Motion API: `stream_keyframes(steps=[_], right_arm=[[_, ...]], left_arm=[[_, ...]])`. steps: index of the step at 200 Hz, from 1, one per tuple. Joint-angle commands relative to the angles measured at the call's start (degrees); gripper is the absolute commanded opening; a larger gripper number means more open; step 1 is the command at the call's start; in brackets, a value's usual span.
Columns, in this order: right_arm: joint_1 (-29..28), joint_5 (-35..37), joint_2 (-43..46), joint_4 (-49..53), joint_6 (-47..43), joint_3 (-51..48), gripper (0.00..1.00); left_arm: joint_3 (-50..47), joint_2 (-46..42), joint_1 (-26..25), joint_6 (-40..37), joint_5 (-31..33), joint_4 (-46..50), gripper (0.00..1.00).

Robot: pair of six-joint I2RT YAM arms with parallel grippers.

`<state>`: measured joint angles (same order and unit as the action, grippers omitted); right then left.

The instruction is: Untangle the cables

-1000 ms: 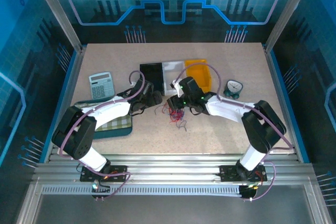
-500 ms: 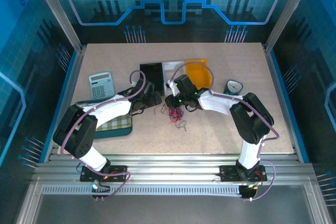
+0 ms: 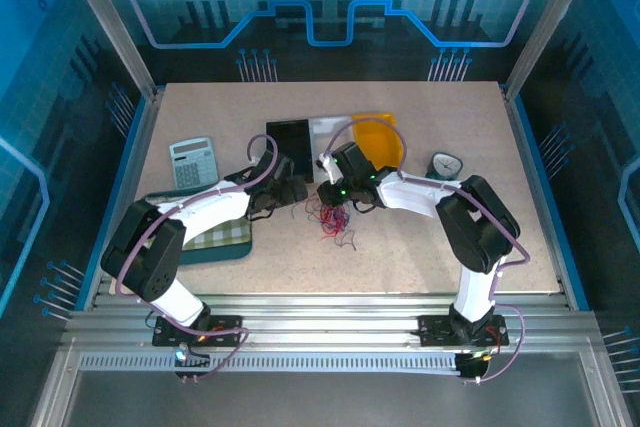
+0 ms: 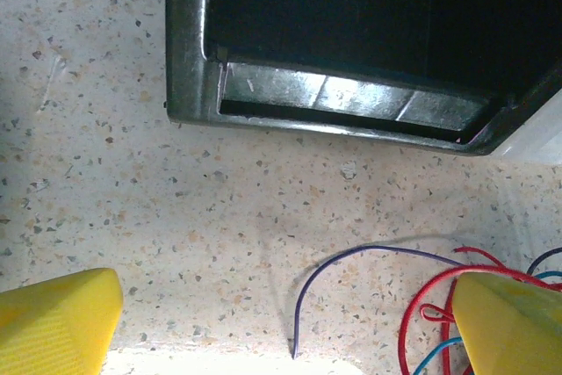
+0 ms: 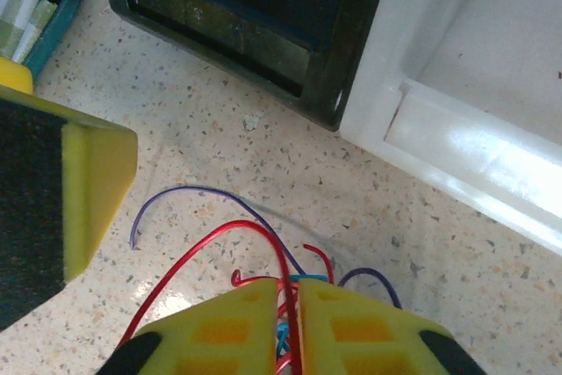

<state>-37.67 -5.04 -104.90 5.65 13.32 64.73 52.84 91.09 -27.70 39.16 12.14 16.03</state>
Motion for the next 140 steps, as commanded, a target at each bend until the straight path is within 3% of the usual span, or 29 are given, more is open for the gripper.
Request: stream_keyframes(steps=[1,37,61,94,140], right_arm=[[1.23,-2.2,4.77,0.94,-0.05,0.66,0.09],[4.01,-8.33,11.99,-0.47,1.24,-1.51,0.06],[6.73,-11.7,14.7,-1.71,3.39,-3.44,0.05],[10.83,-15.88,15.34,-5.15,8.92,-5.39,0.04],[14.67,-19.24,15.78,-11.34,16.71,-8.38,0.03]], left_arm=[[-0.55,-0.8,0.11,-3.55,-2.62,-1.12,0.98],[-3.94,-3.52,0.58,-8.08,-15.53,-9.71,0.99],[-3.55,-3.73,0.9,-11.47,-22.96,-10.62,0.99],[-3.57,-3.21,1.07,-15.02,-29.07,-10.75,0.97],[-3.48,-0.24,1.51,-14.06,-33.67,-16.53,0.97]])
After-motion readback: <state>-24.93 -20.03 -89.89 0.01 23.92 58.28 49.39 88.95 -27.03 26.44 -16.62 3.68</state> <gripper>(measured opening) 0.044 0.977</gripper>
